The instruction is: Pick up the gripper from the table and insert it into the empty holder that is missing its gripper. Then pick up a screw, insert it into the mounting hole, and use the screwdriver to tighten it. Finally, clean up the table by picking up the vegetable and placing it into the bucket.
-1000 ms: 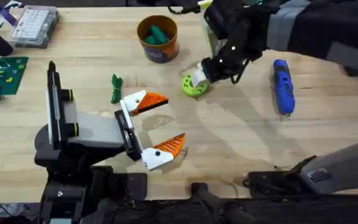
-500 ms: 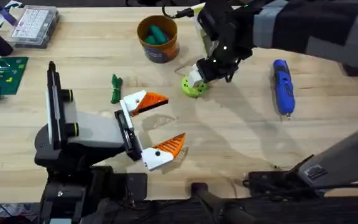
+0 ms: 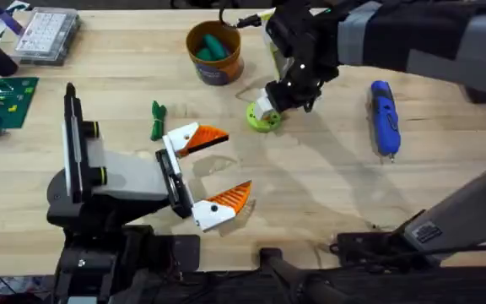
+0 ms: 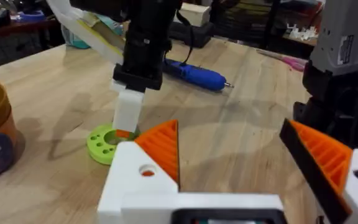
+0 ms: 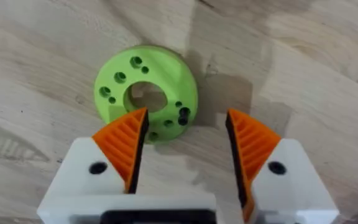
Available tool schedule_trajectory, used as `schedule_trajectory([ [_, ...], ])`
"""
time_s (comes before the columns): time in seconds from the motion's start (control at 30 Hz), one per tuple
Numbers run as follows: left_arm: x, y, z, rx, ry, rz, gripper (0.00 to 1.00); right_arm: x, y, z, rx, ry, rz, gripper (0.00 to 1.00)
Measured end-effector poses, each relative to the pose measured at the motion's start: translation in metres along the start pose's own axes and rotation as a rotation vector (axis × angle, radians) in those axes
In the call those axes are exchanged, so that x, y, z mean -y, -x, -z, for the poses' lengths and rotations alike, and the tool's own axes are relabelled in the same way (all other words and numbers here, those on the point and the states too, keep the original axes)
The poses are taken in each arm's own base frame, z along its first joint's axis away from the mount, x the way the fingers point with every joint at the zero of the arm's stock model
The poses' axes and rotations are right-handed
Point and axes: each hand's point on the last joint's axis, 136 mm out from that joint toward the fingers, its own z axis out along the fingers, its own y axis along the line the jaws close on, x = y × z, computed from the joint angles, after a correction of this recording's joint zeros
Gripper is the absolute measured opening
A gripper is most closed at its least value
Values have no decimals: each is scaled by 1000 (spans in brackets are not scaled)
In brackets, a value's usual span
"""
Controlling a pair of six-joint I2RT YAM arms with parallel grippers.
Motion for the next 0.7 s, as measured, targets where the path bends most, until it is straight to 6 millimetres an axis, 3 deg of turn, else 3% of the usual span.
schedule_trajectory([
  [0.17,0,0,0,0,0,0,991,0,2,0,9,1,6,582],
  [0.33,0,0,0,0,0,0,991,1,3,0,13,-4,6,541],
  [0.57,0,0,0,0,1,0,991,2,3,0,14,-10,9,365],
  [0.7,0,0,0,0,1,0,991,2,2,0,10,-11,9,335],
])
